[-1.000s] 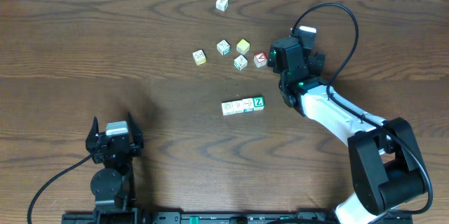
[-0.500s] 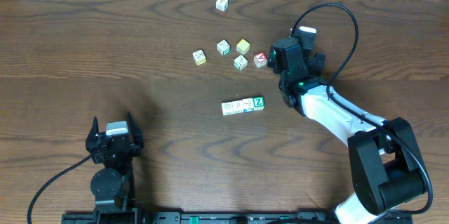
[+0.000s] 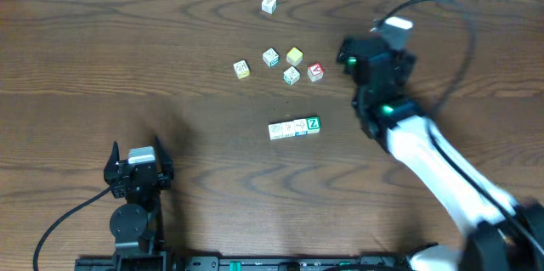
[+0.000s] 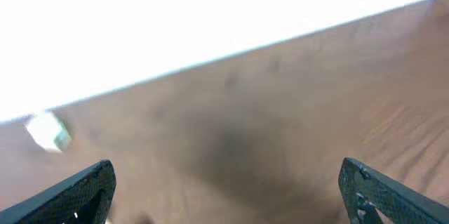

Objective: Lift 4 blocks

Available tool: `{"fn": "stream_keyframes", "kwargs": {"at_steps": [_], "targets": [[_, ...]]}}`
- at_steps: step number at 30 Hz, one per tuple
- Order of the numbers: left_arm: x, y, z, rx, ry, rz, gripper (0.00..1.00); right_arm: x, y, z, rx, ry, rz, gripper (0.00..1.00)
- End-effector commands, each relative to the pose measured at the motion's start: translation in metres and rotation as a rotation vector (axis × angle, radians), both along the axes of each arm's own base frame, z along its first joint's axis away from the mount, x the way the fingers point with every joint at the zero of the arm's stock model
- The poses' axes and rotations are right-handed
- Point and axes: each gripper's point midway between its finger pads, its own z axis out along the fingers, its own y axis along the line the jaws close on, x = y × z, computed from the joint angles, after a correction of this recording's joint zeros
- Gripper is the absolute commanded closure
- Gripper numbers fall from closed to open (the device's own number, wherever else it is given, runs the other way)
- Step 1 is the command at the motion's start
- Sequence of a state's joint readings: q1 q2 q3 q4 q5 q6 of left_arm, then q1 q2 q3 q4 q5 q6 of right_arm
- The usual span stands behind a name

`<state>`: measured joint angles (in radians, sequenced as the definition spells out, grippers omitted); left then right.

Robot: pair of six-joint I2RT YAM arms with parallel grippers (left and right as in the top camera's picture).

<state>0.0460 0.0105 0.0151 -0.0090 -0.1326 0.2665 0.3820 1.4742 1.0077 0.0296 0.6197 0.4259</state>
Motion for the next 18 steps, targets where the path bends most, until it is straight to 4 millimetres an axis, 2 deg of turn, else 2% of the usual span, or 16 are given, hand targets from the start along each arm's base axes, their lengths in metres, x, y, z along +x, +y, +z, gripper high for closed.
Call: {"fn": "stream_keyframes", "kwargs": {"at_steps": [1,5,10,13,18], "targets": [[-0.002,0.002,-0.016,-0.004,0.056,0.012,0.25,-0.017,-0.033,0.058,0.049,-0.141,-0.099,0.01],[-0.002,0.002,-0.016,-0.004,0.056,0.012,0.25,-0.037,-0.055,0.094,0.055,-0.213,-0.079,0.01],[-0.002,0.002,-0.016,-0.004,0.056,0.012,0.25,-0.066,-0.078,0.113,0.106,-0.349,-0.063,0.01],[-0.002,0.002,-0.016,-0.004,0.056,0.012,0.25,-0.091,-0.091,0.112,0.124,-0.441,-0.062,0.01],[-0.002,0.002,-0.016,-0.004,0.056,0.012,0.25,-0.134,-0.107,0.09,0.111,-0.507,-0.054,0.01]]}}
